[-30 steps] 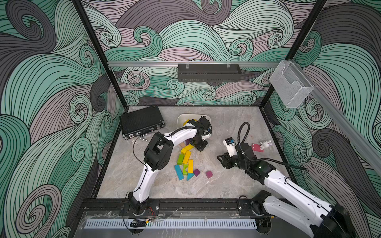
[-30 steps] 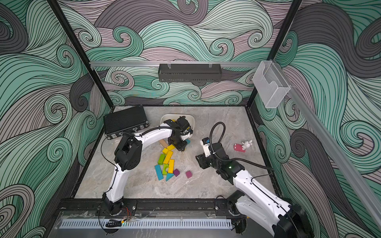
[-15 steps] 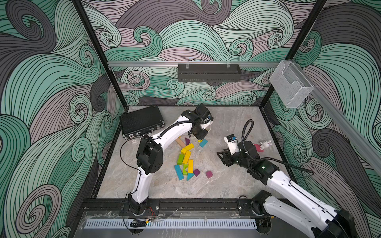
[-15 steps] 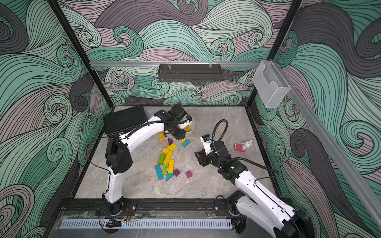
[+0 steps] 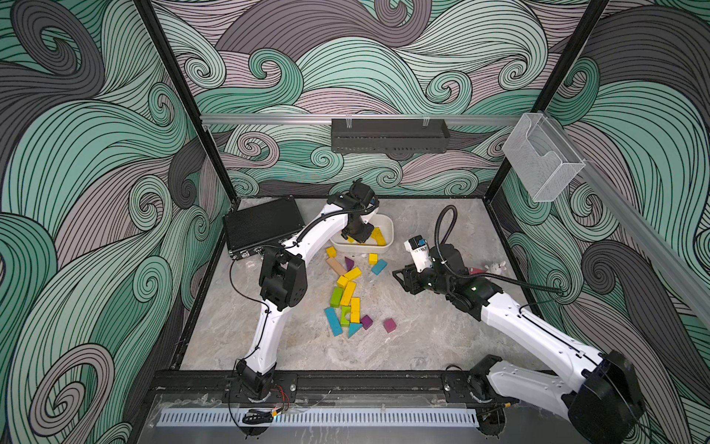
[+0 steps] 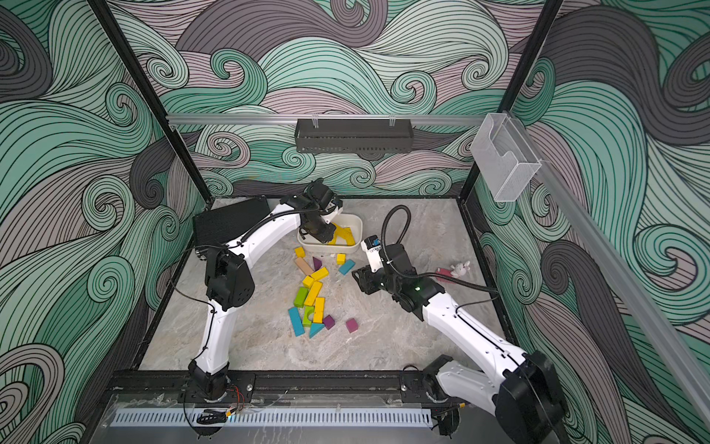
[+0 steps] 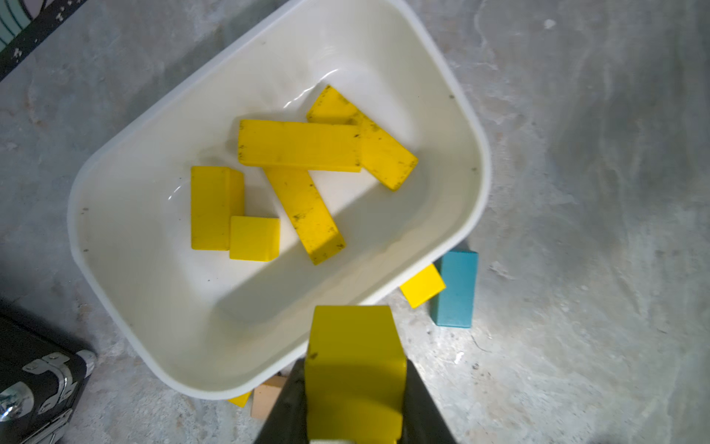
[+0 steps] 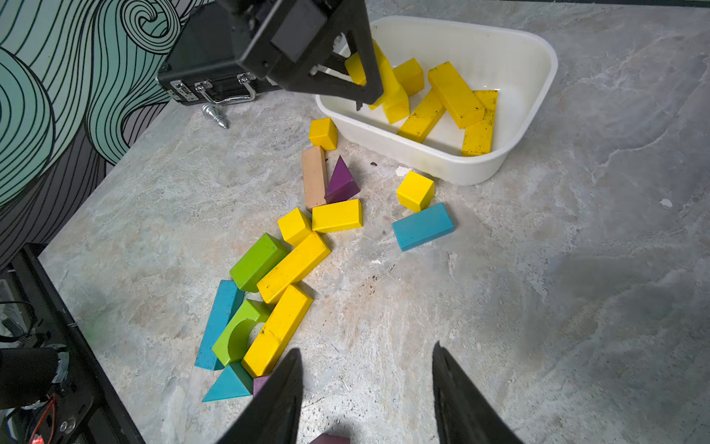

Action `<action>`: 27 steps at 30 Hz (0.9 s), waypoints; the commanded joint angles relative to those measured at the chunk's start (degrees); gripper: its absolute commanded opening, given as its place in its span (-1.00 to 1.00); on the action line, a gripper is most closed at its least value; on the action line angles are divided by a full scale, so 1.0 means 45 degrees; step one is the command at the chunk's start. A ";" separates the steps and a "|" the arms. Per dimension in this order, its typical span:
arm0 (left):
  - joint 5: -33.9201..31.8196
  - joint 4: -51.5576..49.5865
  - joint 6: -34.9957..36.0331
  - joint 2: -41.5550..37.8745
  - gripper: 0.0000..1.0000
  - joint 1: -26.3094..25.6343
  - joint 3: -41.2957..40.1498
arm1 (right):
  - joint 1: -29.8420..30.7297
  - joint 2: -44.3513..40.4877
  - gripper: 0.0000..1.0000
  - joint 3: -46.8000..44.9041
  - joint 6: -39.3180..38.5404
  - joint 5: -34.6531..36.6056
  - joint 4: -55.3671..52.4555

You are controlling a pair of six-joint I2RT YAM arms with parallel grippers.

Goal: Pick out the yellow building blocks
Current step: Place the building block in the storage box.

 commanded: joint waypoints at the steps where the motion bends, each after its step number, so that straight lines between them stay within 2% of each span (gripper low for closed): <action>1: -0.0262 0.0044 -0.0305 0.0415 -1.00 0.0503 0.0412 | 0.0017 0.0403 0.10 0.0661 -0.0464 -0.0028 0.0015; 11: -0.0735 0.2112 -0.0361 0.1515 -1.00 0.1601 0.0628 | 0.0084 0.1868 0.12 0.1360 -0.0673 0.0143 0.0618; 16: -0.0563 0.2101 -0.0510 0.2460 -0.84 0.1850 0.1722 | 0.0168 0.2354 0.12 0.1688 -0.0674 0.0113 0.0629; 23: -0.0549 0.1976 -0.0548 0.2923 -0.04 0.1889 0.2403 | 0.0198 0.2703 0.13 0.1890 -0.0664 0.0109 0.0692; 25: -0.0481 0.1976 -0.0571 0.2917 0.04 0.1890 0.2403 | 0.0211 0.2764 0.13 0.1897 -0.0664 0.0104 0.0694; 26: -0.0481 0.1995 -0.0594 0.2923 0.24 0.1890 0.2415 | 0.0212 0.2795 0.13 0.1933 -0.0683 0.0104 0.0695; 27: -0.0473 0.2017 -0.0597 0.2899 0.28 0.1889 0.2394 | 0.0195 0.2820 0.13 0.1957 -0.0683 0.0108 0.0682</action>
